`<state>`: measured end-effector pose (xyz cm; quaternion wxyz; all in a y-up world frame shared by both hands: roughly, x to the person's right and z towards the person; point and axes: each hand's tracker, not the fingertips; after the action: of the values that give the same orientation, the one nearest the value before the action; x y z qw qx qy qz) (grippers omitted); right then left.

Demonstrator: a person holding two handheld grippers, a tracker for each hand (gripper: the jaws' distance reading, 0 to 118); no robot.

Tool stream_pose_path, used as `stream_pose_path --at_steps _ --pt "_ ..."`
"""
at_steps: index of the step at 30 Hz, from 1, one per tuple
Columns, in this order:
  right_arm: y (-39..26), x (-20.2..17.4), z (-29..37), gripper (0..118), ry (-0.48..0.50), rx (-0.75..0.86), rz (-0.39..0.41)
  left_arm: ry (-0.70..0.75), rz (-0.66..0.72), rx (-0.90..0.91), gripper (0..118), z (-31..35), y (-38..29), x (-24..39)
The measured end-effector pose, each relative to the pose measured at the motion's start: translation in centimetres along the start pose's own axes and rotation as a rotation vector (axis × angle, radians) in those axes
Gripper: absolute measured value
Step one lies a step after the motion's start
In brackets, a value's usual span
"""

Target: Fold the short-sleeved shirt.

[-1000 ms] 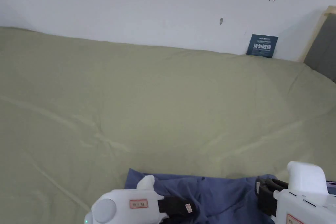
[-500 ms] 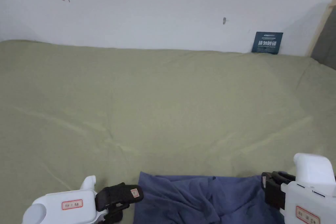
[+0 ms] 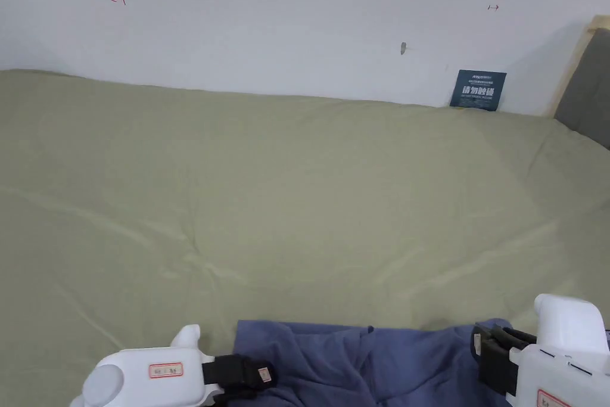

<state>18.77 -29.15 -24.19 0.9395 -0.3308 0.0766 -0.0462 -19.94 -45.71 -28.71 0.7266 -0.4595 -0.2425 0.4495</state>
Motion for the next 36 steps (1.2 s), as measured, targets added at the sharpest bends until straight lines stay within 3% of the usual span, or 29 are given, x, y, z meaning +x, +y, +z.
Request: stream_pose_path --at_steps 4,7,12,14,20,25,30,31,32,34,35,36 --pt "0.1 -0.4 -0.5 1 0.007 -0.006 0.013 0.073 -0.053 0.098 9 6.1 5.3 -1.5" --pt "0.4 -1.2 -1.1 1 0.025 -0.009 0.026 0.181 -0.095 0.148 9 12.4 4.5 2.8" --pt "0.6 -2.5 -1.9 1 0.063 -0.014 0.039 0.569 -0.250 0.207 9 19.5 5.2 6.7" --pt "0.6 -2.9 -2.1 1 0.075 -0.019 0.042 0.634 -0.259 0.215 9 19.2 5.6 7.7" --pt "0.5 -3.2 -1.4 1 0.090 -0.024 0.052 0.339 -0.288 0.157 9 13.2 5.0 11.4" --pt "0.3 -1.8 -0.6 1 0.065 -0.014 0.023 0.267 -0.348 0.019 9 4.4 4.2 13.7" --pt "-0.5 -0.5 0.1 1 0.045 -0.020 0.005 0.317 -0.339 -0.055 10 -3.6 3.7 11.6" --pt "-0.6 -0.3 0.2 1 0.046 -0.023 0.003 0.302 -0.295 -0.044 14 -4.0 3.7 10.8" --pt "-0.7 -0.2 0.2 1 0.046 -0.026 0.002 0.246 -0.226 -0.008 35 -4.1 3.8 9.9" --pt "-0.8 -0.1 0.2 1 0.043 -0.031 0.006 0.142 -0.139 0.013 89 -4.0 3.5 9.2" --pt "-0.8 -0.1 0.2 1 0.041 -0.032 0.007 0.110 -0.129 0.017 103 -3.5 3.5 9.1" --pt "-0.8 -0.1 0.1 1 0.040 -0.034 0.006 0.127 -0.154 0.013 103 -2.8 3.6 9.4"
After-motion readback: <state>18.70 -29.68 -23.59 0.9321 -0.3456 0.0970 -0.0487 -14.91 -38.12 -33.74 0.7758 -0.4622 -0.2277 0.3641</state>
